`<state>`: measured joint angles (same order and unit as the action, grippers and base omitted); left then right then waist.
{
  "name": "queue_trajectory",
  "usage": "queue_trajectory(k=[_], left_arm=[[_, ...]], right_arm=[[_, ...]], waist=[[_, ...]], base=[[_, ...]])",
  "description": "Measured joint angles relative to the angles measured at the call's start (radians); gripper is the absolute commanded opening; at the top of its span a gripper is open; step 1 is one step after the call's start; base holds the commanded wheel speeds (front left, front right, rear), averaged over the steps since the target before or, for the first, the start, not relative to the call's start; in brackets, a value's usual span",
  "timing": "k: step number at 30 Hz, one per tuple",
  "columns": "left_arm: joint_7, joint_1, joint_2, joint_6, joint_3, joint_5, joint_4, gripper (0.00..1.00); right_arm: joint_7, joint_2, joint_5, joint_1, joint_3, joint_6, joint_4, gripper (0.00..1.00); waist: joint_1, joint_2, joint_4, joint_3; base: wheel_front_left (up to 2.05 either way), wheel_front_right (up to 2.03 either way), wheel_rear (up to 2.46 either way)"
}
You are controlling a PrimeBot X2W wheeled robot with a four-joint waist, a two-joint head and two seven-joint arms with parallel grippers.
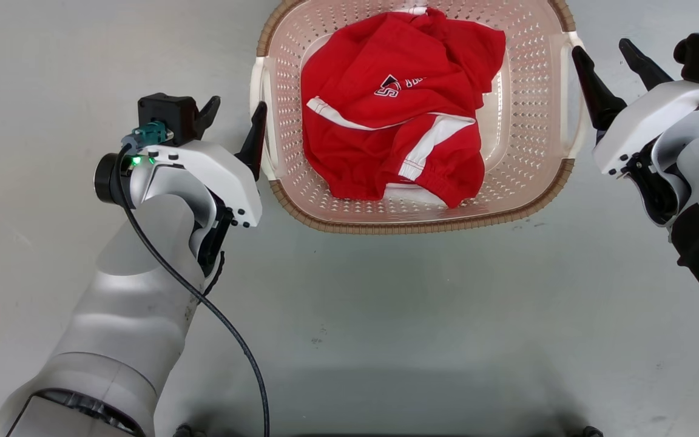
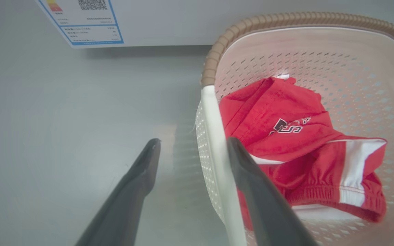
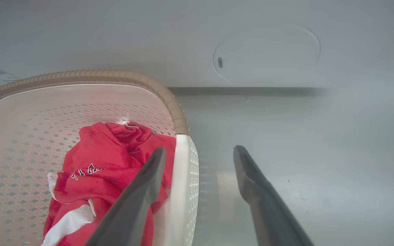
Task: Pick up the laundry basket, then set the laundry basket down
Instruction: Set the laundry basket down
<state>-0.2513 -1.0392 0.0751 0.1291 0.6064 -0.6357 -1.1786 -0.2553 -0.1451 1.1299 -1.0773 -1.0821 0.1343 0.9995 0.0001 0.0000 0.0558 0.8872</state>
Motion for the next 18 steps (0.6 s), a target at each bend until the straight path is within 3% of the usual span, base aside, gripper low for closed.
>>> queue_trajectory(k=[18], left_arm=[[0.000, 0.069, 0.012, 0.000, -0.040, -0.016, -0.007, 1.00]], right_arm=[[0.000, 0.019, -0.032, 0.042, 0.037, 0.000, 0.026, 1.00]], waist=[[0.0000, 0.0000, -0.001, -0.091]], base=[[0.00, 0.00, 0.00]])
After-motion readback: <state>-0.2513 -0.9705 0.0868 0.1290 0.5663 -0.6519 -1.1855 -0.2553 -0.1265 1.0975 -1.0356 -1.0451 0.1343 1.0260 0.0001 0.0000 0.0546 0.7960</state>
